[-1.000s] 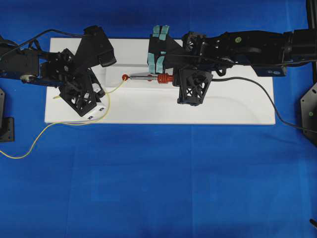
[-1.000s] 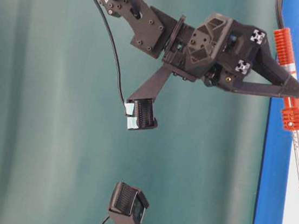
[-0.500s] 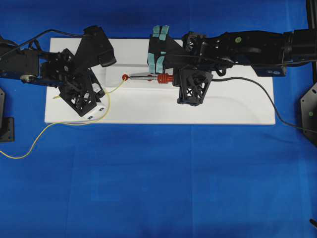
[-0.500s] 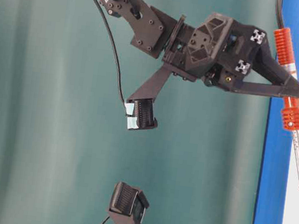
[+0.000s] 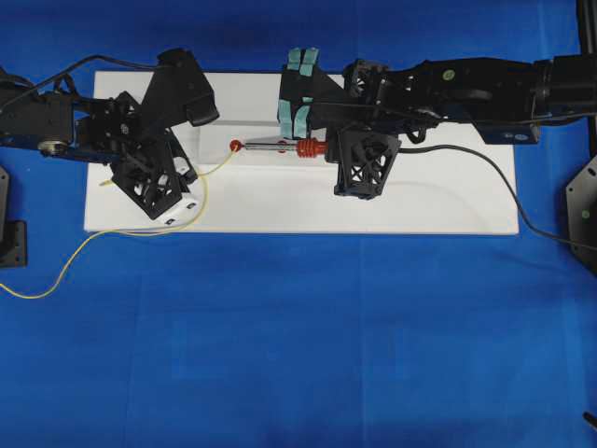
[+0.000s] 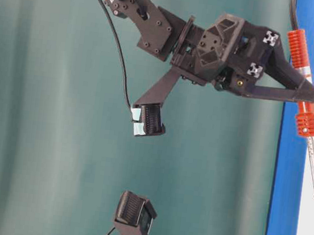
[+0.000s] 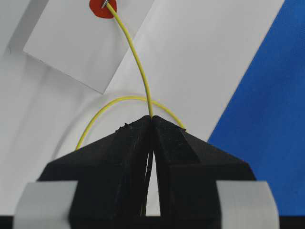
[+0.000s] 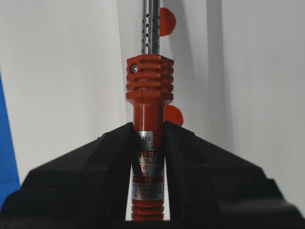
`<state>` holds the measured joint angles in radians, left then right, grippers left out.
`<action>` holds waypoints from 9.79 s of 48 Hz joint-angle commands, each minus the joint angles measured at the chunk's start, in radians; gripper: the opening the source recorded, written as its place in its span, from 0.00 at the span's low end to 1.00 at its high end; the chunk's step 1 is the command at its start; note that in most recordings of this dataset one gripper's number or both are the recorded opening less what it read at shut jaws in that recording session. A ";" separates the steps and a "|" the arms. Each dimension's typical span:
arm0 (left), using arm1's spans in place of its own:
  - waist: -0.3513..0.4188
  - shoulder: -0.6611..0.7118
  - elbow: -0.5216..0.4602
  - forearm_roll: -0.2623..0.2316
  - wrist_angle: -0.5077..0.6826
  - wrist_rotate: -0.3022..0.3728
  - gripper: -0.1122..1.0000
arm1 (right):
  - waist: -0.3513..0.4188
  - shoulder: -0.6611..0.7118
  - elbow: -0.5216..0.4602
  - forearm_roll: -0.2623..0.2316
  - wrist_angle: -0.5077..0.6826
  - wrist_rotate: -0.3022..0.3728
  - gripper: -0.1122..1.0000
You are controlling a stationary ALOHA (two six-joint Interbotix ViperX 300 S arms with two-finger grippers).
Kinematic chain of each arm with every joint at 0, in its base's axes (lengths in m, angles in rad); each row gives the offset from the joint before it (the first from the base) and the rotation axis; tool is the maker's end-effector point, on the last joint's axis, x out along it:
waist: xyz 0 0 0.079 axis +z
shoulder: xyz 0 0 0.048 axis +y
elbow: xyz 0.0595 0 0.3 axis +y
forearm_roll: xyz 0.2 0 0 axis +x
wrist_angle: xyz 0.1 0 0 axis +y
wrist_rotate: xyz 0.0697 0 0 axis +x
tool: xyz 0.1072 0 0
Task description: Touch the tip of the soldering iron to the tip of the solder at the mark.
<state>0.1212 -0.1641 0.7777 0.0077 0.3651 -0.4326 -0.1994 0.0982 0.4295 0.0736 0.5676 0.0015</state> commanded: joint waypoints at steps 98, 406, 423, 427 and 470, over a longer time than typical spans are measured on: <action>-0.064 -0.086 -0.067 0.002 0.000 -0.044 0.12 | -0.021 -0.353 0.258 -0.107 -0.041 0.152 0.16; -0.058 0.167 -0.330 0.006 -0.005 -0.015 0.12 | 0.012 -0.508 0.416 -0.144 -0.008 0.199 0.16; -0.038 0.298 -0.407 0.006 0.000 -0.005 0.12 | 0.008 -0.512 0.426 -0.161 -0.003 0.199 0.16; -0.035 0.298 -0.405 0.006 0.000 -0.006 0.12 | 0.008 -0.512 0.428 -0.161 -0.003 0.199 0.16; -0.032 0.298 -0.408 0.006 0.000 -0.005 0.12 | 0.012 -0.364 0.382 -0.158 -0.008 0.201 0.16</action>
<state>0.0859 0.1503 0.3958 0.0138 0.3682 -0.4387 -0.1902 -0.2669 0.8391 -0.0859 0.5660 0.2040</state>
